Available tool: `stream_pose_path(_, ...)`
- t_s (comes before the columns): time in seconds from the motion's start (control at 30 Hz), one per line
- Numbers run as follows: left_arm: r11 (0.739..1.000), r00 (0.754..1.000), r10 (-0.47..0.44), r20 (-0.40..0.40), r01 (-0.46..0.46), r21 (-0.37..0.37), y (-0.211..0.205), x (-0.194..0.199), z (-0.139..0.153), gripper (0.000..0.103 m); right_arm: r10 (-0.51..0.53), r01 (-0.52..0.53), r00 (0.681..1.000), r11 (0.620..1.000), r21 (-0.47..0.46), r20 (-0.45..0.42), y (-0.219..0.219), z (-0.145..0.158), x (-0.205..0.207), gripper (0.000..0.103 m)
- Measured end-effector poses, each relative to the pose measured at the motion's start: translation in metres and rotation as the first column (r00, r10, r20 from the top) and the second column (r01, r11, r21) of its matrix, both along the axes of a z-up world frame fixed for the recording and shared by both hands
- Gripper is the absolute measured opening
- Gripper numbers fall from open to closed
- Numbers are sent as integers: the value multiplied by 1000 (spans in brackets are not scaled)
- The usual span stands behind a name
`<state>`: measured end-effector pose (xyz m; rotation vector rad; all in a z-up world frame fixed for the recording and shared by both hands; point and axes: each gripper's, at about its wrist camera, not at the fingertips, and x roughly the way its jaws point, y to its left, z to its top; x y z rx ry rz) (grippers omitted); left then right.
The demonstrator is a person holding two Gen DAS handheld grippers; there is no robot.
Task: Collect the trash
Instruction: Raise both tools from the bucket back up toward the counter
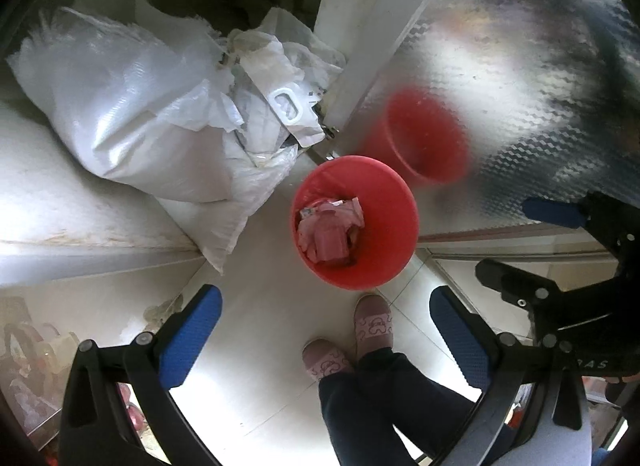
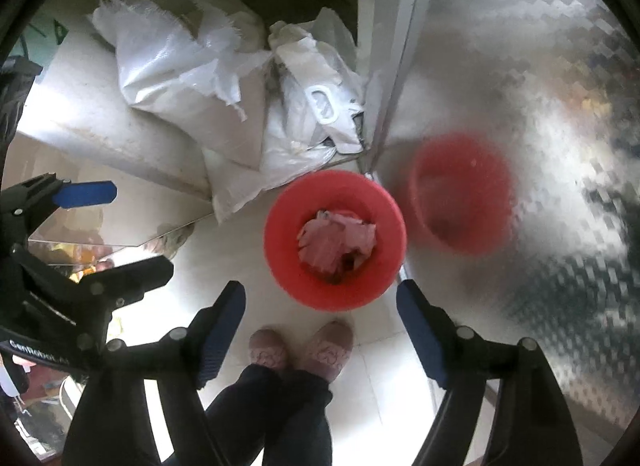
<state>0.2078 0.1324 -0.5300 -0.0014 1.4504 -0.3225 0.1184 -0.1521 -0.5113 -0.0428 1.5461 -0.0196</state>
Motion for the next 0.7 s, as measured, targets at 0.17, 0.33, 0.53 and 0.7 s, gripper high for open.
stream_pose_path(0.17,1000,1000,-2,29,2,-4,9,-15,38,103,-1,1,1000,1000,-10,28,9,31,-8,83)
stream_pose_path(0.33,1000,997,-9,73,9,-4,13,-33,95,103,-18,16,999,1000,23,51,18,70,-16,94)
stream_pose_path(0.53,1000,991,-10,136,13,-18,18,-52,182,103,0,-1,994,1000,5,107,39,150,-27,97)
stream_pose_path(0.7,999,978,-19,208,29,-43,19,-66,258,103,-43,36,985,998,46,167,45,215,-41,102)
